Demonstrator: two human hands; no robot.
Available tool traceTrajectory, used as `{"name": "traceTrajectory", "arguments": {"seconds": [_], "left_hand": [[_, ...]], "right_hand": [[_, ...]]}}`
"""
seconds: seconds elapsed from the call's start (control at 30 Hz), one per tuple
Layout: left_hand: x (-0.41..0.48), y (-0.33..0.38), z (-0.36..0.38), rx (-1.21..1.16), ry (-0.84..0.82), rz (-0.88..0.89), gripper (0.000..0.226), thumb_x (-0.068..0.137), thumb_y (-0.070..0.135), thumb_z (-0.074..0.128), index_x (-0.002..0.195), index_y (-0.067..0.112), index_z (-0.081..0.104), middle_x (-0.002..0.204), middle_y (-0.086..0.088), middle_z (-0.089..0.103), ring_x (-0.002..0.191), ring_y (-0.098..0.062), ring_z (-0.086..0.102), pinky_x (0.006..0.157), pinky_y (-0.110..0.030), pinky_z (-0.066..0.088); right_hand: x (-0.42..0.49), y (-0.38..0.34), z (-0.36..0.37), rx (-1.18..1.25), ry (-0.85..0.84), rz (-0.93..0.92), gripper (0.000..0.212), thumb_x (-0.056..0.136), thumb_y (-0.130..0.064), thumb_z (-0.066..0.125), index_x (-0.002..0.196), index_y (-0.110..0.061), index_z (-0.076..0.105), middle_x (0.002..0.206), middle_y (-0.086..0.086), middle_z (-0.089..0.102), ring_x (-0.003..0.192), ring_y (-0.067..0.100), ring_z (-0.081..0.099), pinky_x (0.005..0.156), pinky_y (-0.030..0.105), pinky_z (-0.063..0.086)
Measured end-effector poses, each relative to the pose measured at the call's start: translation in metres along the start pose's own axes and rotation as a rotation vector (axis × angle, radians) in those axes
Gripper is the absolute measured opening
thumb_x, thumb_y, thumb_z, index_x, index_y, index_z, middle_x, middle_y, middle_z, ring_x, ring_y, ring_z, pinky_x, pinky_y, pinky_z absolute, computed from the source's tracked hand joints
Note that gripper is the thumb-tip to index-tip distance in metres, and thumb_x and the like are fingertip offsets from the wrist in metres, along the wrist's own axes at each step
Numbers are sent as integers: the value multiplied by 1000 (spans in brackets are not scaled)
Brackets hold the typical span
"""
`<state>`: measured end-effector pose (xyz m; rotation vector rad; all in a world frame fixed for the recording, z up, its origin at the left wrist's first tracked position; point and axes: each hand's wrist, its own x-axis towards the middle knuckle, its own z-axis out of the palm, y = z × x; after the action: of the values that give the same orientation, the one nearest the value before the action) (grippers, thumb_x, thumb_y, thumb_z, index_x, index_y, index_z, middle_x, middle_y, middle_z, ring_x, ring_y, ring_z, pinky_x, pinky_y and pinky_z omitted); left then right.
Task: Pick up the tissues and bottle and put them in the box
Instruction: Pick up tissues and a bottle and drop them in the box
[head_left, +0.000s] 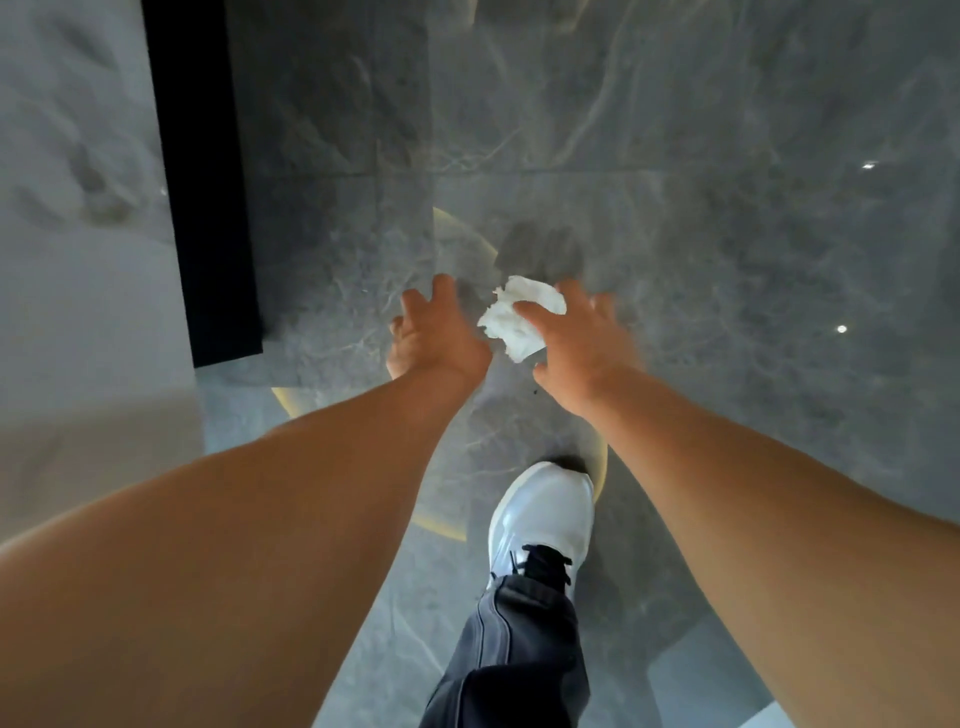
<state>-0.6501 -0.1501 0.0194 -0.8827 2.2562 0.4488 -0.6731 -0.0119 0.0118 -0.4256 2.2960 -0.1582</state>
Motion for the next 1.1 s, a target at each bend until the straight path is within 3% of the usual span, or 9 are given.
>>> {"name": "traceTrajectory", "arguments": {"seconds": [0.1,0.2,0.33,0.57,0.73,0.83,0.93,1.1], "left_hand": [[7,-6,-3,30,-28,33,59,78,20,67,130,26,39,130,-13,40,116,-38,48,82,-44,45],[5,-10,-8,38,-37,46,58,77,21,67,129,26,40,130,-12,39,116,-37,48,84,-46,47],[-14,-11,-19,27,-20,34,54,77,19,65,126,23,42,129,-12,40,116,-36,48,80,-44,46],[-90,-9,-79,-98,-7,44,57,75,19,64,129,21,42,128,-13,42,116,-37,48,90,-42,45],[-172,-26,-151,-258,51,67,49,74,16,62,121,21,46,123,-10,43,110,-36,53,83,-42,48],[-198,-32,-169,-264,-1,119,43,75,18,61,117,20,50,119,-9,46,107,-33,57,84,-41,50],[-255,-59,-198,-312,113,218,42,75,19,66,116,18,54,118,-11,50,107,-33,56,86,-37,48],[-334,-127,-229,-324,237,192,42,74,16,62,115,19,53,116,-10,49,103,-34,55,83,-38,49]], "right_hand": [[11,-2,12,-74,72,-23,45,81,-7,63,119,-28,51,129,8,36,116,33,39,63,34,36],[12,4,15,26,90,-10,23,89,-2,49,110,-8,56,116,16,50,106,37,51,69,37,41],[-10,12,7,-13,85,-6,26,86,0,49,110,0,59,111,21,59,98,39,60,75,35,45],[-76,-26,-61,-24,64,-153,22,85,0,49,103,-5,61,109,17,58,98,37,59,77,36,47],[-148,-83,-142,3,194,-301,11,80,-5,54,85,-14,59,100,10,60,85,37,58,65,36,49],[-166,-103,-170,-23,187,-346,13,78,-6,57,81,-18,60,98,9,59,87,35,60,68,37,49],[-221,-128,-198,-93,223,-383,17,77,-5,59,87,-18,65,103,12,59,95,36,60,74,36,49],[-313,-155,-207,-173,233,-405,17,81,-9,54,88,-22,62,107,5,56,94,34,59,66,31,40]]}}
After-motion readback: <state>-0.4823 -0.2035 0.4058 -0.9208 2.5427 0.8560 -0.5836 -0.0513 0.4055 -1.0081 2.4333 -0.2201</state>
